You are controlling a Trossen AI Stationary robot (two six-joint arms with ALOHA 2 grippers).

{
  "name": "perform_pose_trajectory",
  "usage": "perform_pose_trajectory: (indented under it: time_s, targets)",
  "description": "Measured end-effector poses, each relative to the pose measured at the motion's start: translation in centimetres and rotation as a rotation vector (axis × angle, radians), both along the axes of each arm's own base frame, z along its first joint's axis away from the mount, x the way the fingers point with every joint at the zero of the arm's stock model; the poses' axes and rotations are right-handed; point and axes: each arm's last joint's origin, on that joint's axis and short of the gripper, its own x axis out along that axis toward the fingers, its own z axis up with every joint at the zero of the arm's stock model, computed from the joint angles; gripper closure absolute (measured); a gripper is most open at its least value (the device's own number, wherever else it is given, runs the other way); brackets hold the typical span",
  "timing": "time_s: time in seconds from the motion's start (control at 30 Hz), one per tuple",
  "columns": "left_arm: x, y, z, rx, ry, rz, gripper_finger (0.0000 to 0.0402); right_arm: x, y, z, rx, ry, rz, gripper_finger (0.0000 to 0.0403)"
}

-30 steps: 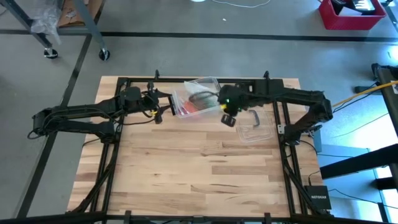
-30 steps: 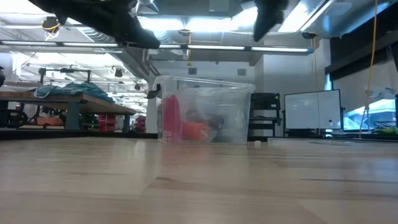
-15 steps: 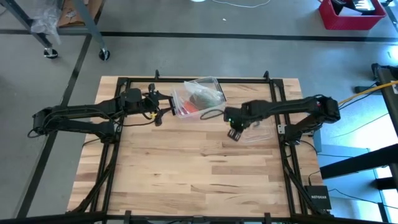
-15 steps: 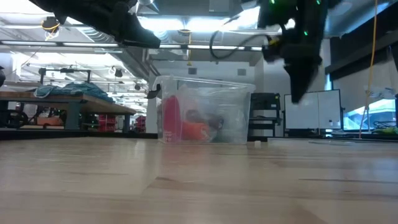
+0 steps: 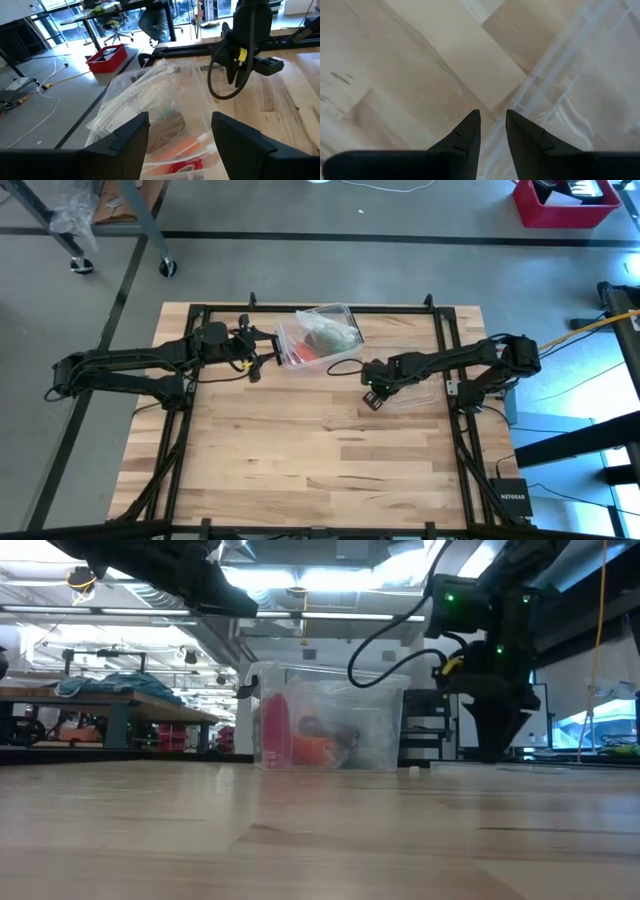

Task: Roll bandage
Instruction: Close the transparent bin

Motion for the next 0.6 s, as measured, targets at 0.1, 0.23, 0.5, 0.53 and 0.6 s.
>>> perform_pose_trajectory:
  time_s: [0.1,0.23,0.5,0.53,0.6]
  targets:
    - [0.0,0.0,0.0,0.000,0.000,0.000,0.0194,0.0,0.0,0.0,-0.005,-0.003,0.000,0.0308]
    - [0.0,0.0,0.0,0.001,0.001,0.000,0.0194,-0.1,0.0,0.0,-0.008,0.010,-0.001,0.0308]
    - [0.0,0.0,0.0,-0.005,-0.002,0.001,0.0194,-0.8,-0.1,-1.0,-0.047,0.029,-0.008,0.0308]
    - [0.0,0.0,0.0,-0.005,-0.001,0.001,0.0194,-0.9,-0.1,-1.2,-0.048,0.033,-0.007,0.0308]
    - [0.0,0.0,0.0,-0.005,-0.001,0.001,0.0194,-1.0,-0.1,-1.4,-0.050,0.025,-0.008,0.0308]
